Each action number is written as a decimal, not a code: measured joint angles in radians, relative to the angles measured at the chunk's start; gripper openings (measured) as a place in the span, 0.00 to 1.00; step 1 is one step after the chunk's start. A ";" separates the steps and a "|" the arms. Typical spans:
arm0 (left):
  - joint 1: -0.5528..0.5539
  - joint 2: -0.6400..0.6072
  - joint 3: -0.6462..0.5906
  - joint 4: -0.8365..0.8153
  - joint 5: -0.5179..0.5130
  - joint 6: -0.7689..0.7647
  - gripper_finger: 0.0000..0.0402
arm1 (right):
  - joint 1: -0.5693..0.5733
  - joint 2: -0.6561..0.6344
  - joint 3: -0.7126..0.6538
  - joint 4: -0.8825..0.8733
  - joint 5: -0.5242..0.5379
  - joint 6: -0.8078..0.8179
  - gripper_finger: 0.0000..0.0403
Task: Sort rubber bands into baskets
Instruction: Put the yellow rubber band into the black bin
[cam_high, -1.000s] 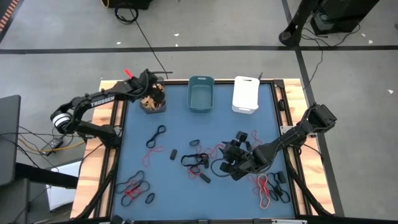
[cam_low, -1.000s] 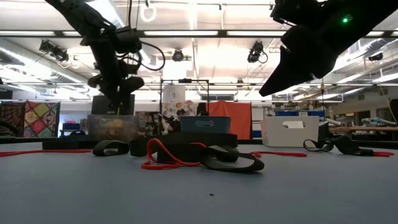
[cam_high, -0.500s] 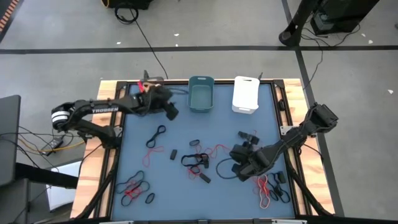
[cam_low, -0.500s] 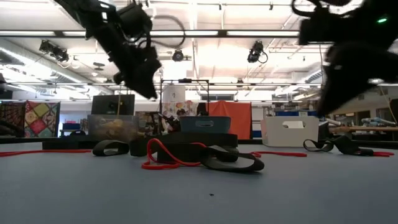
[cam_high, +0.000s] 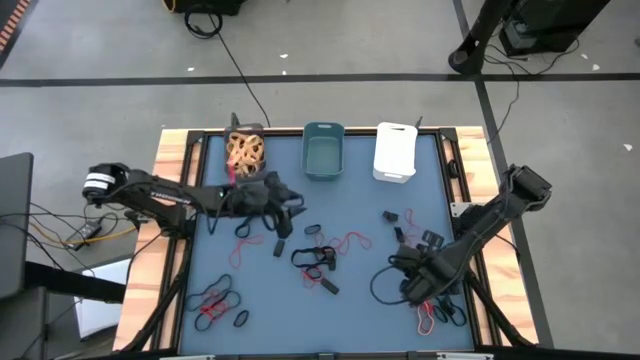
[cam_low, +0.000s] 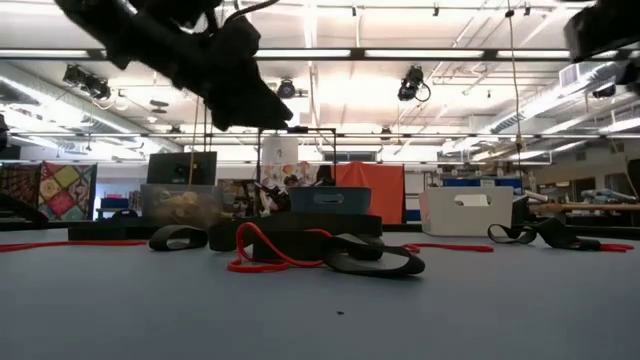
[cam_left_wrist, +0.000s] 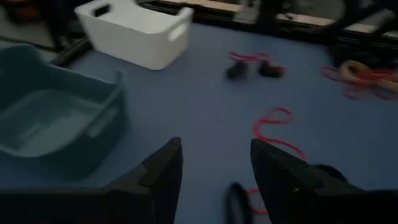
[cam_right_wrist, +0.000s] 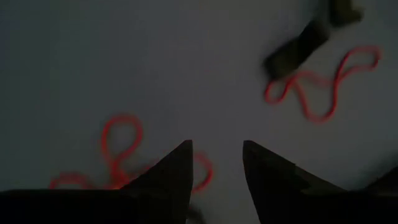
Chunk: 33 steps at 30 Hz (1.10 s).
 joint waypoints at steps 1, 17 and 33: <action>-0.013 0.011 -0.009 0.031 0.004 0.000 0.48 | 0.009 -0.009 0.000 -0.006 -0.022 0.013 0.38; -0.152 0.310 -0.036 0.529 0.014 -0.004 0.48 | 0.200 -0.063 -0.035 0.073 -0.052 0.282 0.34; -0.153 0.521 -0.010 0.861 0.001 -0.082 0.48 | 0.227 -0.085 -0.126 0.088 -0.107 0.354 0.34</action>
